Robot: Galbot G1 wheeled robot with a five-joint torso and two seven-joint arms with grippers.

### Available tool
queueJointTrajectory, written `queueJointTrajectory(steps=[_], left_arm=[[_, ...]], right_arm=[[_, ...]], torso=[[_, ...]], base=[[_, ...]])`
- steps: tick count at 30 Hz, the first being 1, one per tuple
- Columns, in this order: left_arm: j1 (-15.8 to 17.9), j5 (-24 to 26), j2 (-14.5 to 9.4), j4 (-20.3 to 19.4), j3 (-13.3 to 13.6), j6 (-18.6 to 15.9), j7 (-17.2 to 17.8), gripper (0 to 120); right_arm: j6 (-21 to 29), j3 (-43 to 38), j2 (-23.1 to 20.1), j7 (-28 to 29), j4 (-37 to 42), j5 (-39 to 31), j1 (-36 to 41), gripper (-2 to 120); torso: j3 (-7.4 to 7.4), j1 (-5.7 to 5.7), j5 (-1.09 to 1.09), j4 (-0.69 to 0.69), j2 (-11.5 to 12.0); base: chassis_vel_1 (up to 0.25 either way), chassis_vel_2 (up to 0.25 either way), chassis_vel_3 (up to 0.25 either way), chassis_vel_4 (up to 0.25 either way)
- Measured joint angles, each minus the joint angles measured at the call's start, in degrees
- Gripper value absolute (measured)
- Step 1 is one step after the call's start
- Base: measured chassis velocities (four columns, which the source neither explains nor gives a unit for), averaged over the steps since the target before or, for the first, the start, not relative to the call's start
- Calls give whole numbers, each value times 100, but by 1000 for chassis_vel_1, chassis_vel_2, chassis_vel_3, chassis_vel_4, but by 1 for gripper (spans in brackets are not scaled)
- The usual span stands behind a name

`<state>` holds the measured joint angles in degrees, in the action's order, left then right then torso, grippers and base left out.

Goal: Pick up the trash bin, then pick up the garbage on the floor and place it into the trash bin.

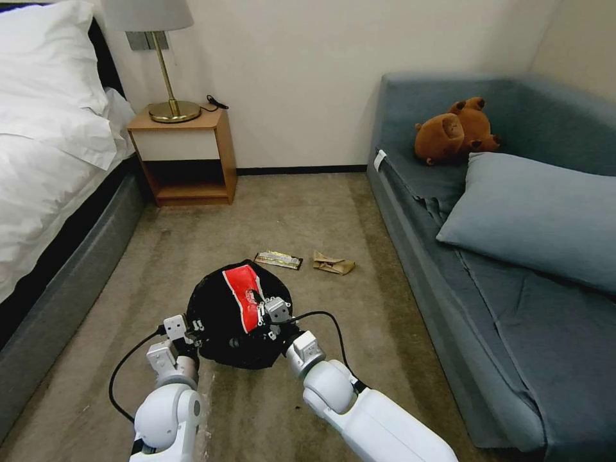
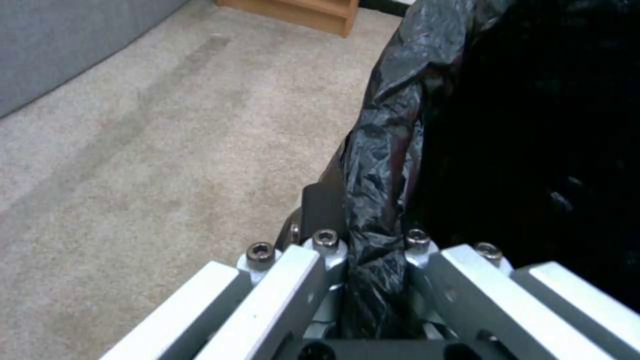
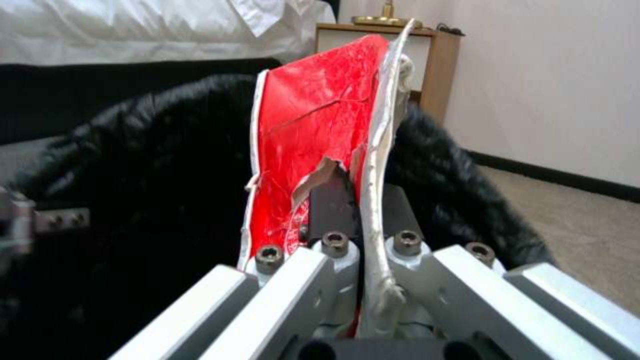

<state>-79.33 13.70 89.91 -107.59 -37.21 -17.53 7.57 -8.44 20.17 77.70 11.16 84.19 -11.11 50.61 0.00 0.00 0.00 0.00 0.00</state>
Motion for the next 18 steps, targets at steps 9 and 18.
queueJointTrajectory(steps=[9, 18], left_arm=[[-77, -20, 7, -60, 20, 4, 1, 1], [-84, -43, 15, -61, 17, 22, 1, 1]], right_arm=[[96, -41, 8, 29, -39, 119, 68, 11], [148, -54, -49, 20, 61, 125, 122, 41]], torso=[[0, 0, 0, 0, 0], [0, 0, 0, 0, 0]], base=[[0, 0, 0, 0], [0, 0, 0, 0]])
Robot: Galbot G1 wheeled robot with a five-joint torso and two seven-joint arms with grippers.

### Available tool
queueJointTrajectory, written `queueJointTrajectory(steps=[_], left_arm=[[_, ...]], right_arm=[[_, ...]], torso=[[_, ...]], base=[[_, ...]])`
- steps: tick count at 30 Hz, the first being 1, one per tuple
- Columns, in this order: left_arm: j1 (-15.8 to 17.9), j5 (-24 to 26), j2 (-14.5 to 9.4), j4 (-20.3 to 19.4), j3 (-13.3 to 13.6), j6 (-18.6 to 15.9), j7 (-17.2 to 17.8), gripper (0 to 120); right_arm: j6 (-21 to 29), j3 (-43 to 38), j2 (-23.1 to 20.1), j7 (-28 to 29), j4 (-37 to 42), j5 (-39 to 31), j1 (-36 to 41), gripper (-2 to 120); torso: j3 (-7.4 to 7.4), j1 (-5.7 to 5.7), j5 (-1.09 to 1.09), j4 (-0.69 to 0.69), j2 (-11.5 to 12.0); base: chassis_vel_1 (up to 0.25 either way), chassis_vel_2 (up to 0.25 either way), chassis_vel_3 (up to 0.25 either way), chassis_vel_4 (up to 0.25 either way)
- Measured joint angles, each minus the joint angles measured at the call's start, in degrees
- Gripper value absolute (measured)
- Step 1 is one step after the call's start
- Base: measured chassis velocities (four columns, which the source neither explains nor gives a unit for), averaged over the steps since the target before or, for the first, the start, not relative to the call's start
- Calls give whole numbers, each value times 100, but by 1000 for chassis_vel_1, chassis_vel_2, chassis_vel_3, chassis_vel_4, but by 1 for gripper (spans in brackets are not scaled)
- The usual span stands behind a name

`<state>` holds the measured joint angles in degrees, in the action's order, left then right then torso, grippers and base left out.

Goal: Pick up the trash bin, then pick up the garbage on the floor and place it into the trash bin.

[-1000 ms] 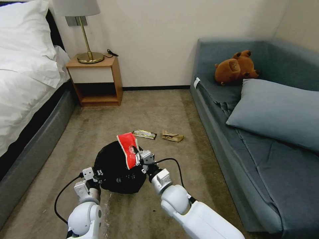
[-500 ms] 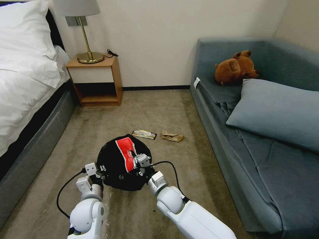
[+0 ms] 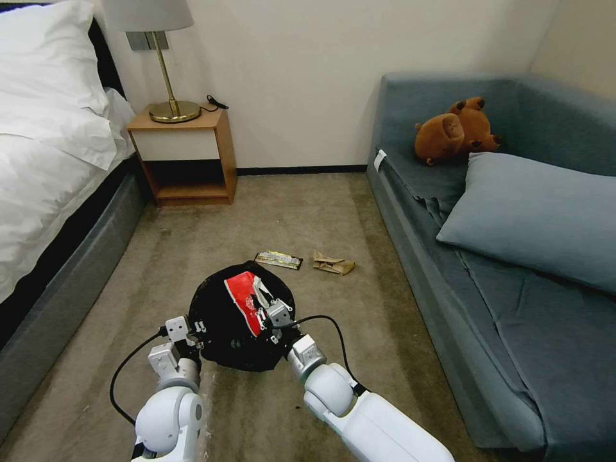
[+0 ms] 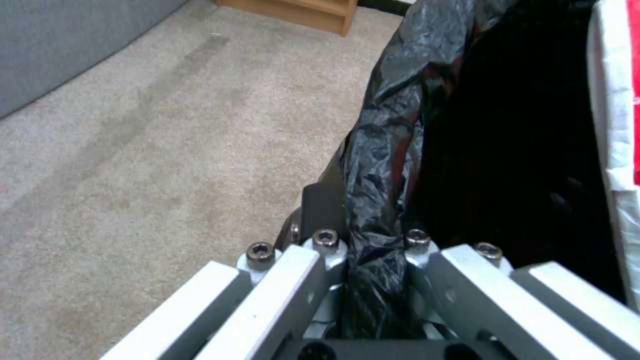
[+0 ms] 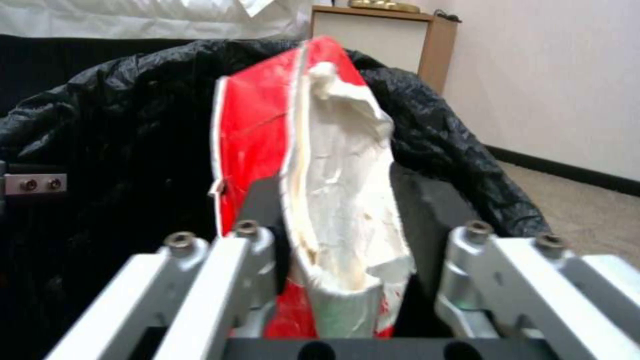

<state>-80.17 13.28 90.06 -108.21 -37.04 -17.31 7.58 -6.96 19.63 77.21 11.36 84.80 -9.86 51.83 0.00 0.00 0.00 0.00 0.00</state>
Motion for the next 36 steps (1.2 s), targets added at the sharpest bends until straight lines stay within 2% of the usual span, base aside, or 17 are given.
queueJointTrajectory(steps=[3, 4, 7, 8, 11, 12, 14, 18, 21, 26, 29, 30, 32, 36], left_arm=[[-2, -9, 3, 2, -15, 6, 0, 1], [-2, -9, 3, 2, -15, 6, 0, 1], [5, -22, 7, 8, -22, 7, 0, 1], [5, -22, 7, 8, -22, 7, 0, 1], [13, -30, 10, 20, -31, 8, 0, 1], [13, -30, 10, 20, -31, 8, 0, 1], [11, -32, 13, 20, -33, 11, 0, 1], [9, -33, 14, 17, -37, 12, 2, 1], [9, -38, 14, 1, -37, 13, 5, 1], [9, -63, 9, -15, -31, 13, 10, 1], [9, -97, 3, -32, 0, 1, 16, 1], [9, -97, 3, -32, 0, 1, 16, 1], [14, -127, 2, -34, 13, -8, 31, 1], [17, -142, 3, -35, 37, -18, 35, 1]], right_arm=[[56, -2, -44, 0, 90, -5, 16, 56], [56, -2, -44, 0, 90, -5, 16, 56], [60, -25, -63, 1, 130, 3, 45, 69], [60, -25, -63, 1, 130, 3, 45, 69], [74, -27, -93, 1, 197, 12, 100, 85], [74, -27, -93, 1, 197, 12, 100, 85], [94, -5, -120, -16, 253, 13, 113, 96], [116, 21, -154, -100, 276, 14, 103, 99], [153, 38, -287, -461, 334, 55, 63, 100], [607, 145, -564, -605, 498, -113, -127, 100], [1452, 382, -1019, -529, 746, -417, -704, 100], [1452, 382, -1019, -529, 746, -417, -704, 100], [1899, 812, -1456, -453, 808, -715, -1379, 100], [2216, 1200, -1688, -452, 822, -949, -1853, 100]], torso=[[0, 0, 0, 0, 0], [0, 0, 0, 0, 0], [0, 0, 0, 0, 0], [0, 0, 0, 0, 0], [0, 0, 0, 0, 0], [0, 0, 0, 0, 0], [0, 0, 0, 0, 0], [0, 0, 0, 0, 0], [0, 0, 1, 0, 0], [0, 0, 1, 0, 0], [0, 0, 2, -1, 0], [0, 0, 2, -1, 0], [0, 0, 1, 0, 0], [0, 0, 1, 0, 0]], base=[[0, 0, 0, 0], [0, 0, 0, 0], [0, 0, 0, 0], [0, 0, 0, 0], [0, 0, 0, 0], [0, 0, 0, 0], [0, 0, 0, 0], [0, 0, 0, 0], [0, 0, 0, 0], [0, 0, 0, 0], [0, 0, 0, 0], [0, 0, 0, 0], [0, 0, 0, 0], [0, 0, 0, 0]])
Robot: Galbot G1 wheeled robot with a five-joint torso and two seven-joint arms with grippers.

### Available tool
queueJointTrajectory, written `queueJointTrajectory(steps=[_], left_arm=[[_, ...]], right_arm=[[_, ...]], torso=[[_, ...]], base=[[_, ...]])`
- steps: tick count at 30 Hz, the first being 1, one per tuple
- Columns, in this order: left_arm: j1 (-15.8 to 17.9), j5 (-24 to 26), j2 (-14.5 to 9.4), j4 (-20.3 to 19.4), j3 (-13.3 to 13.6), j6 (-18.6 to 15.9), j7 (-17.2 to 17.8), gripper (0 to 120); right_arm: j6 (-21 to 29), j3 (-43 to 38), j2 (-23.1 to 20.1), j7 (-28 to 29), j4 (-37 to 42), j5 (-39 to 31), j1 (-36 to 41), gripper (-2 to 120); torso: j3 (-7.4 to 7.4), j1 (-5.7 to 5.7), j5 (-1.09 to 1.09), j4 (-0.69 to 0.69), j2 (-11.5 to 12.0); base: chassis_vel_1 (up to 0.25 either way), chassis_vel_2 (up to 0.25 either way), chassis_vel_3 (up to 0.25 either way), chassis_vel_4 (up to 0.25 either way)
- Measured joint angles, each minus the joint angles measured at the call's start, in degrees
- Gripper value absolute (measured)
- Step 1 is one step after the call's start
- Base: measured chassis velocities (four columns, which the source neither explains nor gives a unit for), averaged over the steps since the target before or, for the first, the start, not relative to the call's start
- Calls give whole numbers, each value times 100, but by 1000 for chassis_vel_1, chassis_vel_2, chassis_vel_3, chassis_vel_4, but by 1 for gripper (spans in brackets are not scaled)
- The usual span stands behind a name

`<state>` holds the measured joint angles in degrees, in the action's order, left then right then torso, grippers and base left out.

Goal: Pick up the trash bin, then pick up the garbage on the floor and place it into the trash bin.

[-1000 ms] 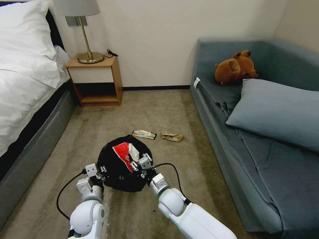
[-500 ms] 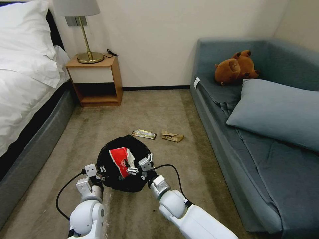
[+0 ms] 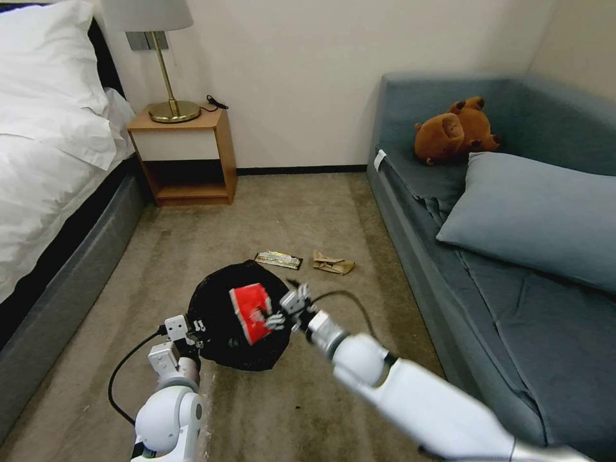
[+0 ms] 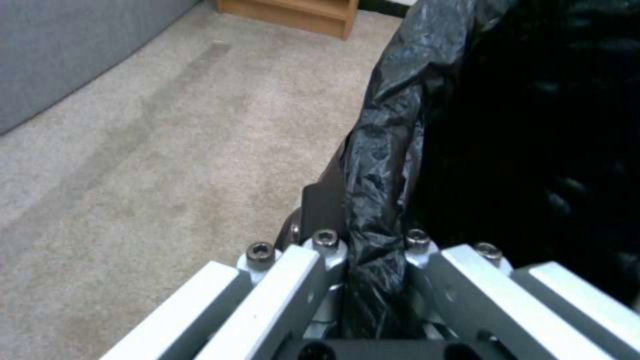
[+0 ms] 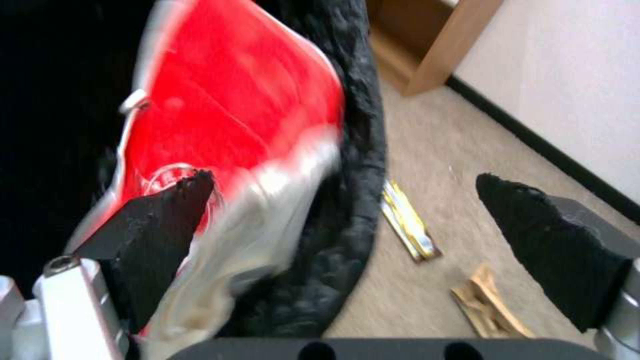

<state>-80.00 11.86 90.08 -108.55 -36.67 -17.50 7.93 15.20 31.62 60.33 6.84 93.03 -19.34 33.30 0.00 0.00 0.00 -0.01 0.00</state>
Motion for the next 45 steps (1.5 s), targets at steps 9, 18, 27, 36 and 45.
queueJointTrajectory(steps=[9, 18, 27, 36, 45], left_arm=[[159, -19, 4, 105, -27, -54, 32, 1], [230, 24, 25, 172, -134, -55, 35, 1], [424, 38, 3, 285, -84, -114, 54, 1], [547, 40, 5, 379, -57, -129, 65, 1], [607, 50, -20, 390, -59, -175, 87, 1]], right_arm=[[887, 1546, -112, 223, 156, -853, -1890, 100], [653, 1498, 76, 485, 241, -1202, -2130, 100], [645, 123, -148, 1288, 580, -1560, -846, 100], [-383, -1273, -230, 873, 548, -1278, 94, 100], [-1595, -2271, -72, 452, 540, -985, 1163, 100]], torso=[[0, 0, -1, 2, 0], [0, 0, -1, 2, 0], [0, 0, 1, 0, 0], [0, 0, 0, 0, 0], [0, 0, 1, 0, 0]], base=[[0, 0, 0, 0], [0, 0, 0, 0], [0, 0, 0, 0], [0, 0, 0, 0], [0, 0, 0, 0]])
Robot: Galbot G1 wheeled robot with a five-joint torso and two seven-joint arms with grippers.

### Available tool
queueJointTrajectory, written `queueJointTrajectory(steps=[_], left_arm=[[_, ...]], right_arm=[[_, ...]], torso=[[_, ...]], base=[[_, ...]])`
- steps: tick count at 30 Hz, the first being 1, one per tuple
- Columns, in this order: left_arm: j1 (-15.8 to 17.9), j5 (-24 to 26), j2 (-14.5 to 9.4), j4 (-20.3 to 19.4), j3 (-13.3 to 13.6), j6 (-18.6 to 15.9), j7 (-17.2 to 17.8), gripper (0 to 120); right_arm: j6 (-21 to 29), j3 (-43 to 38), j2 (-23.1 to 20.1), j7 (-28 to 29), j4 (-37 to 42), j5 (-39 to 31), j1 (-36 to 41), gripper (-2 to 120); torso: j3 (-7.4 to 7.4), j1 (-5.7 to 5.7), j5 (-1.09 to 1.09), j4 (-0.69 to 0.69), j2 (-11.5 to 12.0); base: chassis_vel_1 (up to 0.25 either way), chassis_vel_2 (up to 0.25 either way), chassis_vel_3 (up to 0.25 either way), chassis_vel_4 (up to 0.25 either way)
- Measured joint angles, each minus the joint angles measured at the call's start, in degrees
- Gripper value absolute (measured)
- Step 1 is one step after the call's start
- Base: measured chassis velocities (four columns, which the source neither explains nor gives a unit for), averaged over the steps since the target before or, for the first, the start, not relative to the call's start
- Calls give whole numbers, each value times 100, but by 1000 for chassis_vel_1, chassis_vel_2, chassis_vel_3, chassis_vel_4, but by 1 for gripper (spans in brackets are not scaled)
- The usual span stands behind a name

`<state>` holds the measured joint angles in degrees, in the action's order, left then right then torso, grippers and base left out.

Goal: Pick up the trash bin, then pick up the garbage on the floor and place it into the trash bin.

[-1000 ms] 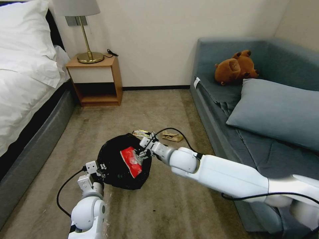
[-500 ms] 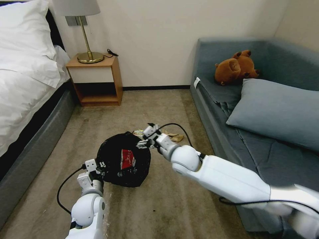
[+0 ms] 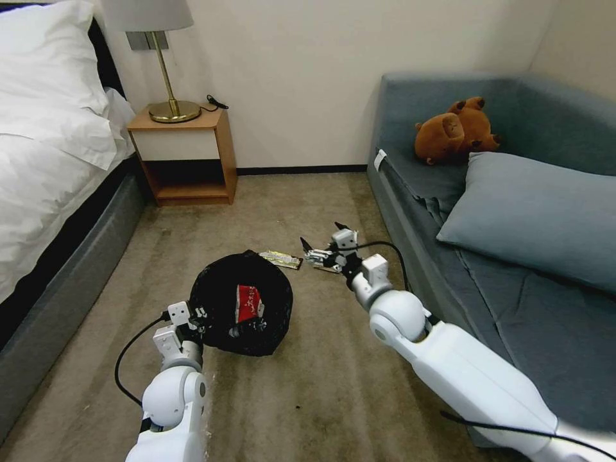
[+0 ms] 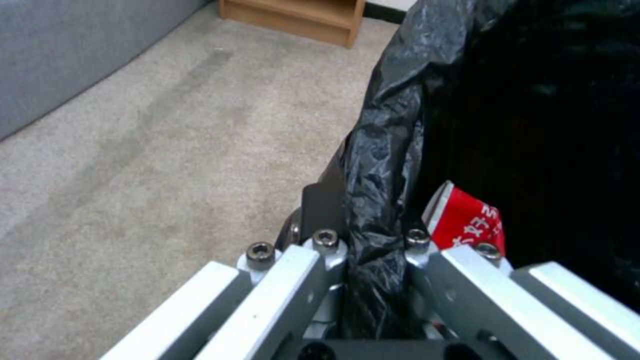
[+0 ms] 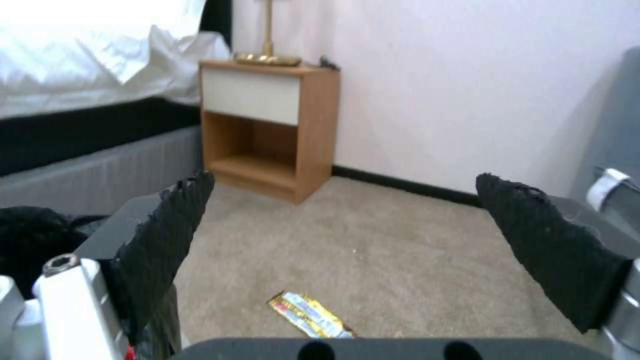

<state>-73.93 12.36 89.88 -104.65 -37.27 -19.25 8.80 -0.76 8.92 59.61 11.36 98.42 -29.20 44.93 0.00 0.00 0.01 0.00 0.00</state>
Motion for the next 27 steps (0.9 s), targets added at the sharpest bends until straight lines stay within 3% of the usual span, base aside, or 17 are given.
queueJointTrajectory(steps=[5, 17, 27], left_arm=[[-29, 0, -3, 10, -14, -2, 7, 1], [-57, 30, -41, -80, -25, -46, 24, 1], [-117, 38, 4, -173, -16, -48, 28, 1]], right_arm=[[-582, -720, 211, -293, -65, 447, 737, 100], [-1337, -1522, 949, -491, -406, 1487, 1436, 100], [-1532, -1830, 1164, -601, -571, 1571, 1641, 100]], torso=[[0, 0, -1, 0, 0], [0, 0, -1, 1, 0], [0, 0, -1, 0, 0]], base=[[0, 0, 0, 0], [0, 0, 0, 0], [0, 0, 0, 0]])
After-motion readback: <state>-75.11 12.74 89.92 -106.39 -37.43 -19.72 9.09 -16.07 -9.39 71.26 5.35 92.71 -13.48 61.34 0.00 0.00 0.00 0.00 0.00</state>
